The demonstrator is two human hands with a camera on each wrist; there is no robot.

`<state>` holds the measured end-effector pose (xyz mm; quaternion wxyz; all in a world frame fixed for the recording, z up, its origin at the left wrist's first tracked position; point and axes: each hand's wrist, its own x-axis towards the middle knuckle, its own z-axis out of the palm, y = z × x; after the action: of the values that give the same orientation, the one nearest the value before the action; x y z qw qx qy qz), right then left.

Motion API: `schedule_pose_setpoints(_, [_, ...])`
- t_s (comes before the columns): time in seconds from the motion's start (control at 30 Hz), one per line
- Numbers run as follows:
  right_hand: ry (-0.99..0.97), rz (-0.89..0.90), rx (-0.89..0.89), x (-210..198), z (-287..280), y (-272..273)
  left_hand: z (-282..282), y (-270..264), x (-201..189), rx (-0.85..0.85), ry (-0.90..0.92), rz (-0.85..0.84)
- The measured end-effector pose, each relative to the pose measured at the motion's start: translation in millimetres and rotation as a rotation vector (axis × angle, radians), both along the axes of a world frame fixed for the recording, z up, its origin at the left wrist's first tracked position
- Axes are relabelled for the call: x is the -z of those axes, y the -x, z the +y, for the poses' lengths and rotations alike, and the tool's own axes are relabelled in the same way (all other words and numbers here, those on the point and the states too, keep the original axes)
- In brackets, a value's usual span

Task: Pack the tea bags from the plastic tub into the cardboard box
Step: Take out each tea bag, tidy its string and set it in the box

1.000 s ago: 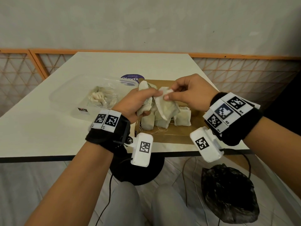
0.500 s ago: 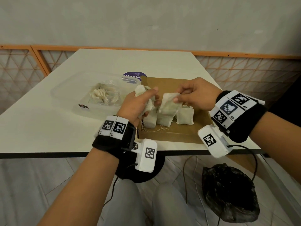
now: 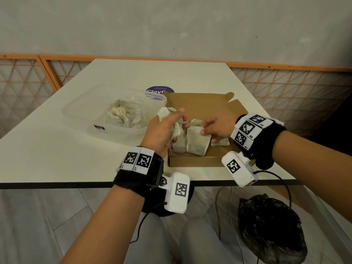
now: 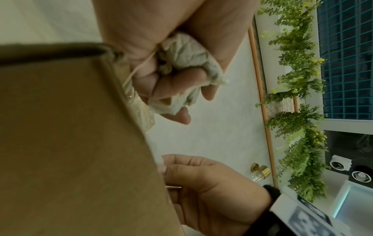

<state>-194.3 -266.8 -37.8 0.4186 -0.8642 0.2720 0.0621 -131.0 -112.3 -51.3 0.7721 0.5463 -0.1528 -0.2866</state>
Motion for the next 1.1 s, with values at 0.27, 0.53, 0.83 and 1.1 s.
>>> schedule_pose_setpoints(0.27, [0.424, -0.340, -0.133, -21, 22, 55, 0, -4, 0, 0.032, -0.069, -0.036])
schedule_pose_setpoints(0.53, [0.524, -0.110, -0.475, 28, 35, 75, -13, 8, -10, 0.048, -0.019, 0.033])
schedule_pose_setpoints(0.83, [0.272, -0.235, -0.142, 8, 33, 72, -16, 7, -6, 0.010, -0.078, 0.066])
schedule_pose_setpoints(1.1, [0.006, 0.020, 0.214, 4, -11, 57, -27, 15, -5, -0.027, 0.029, 0.121])
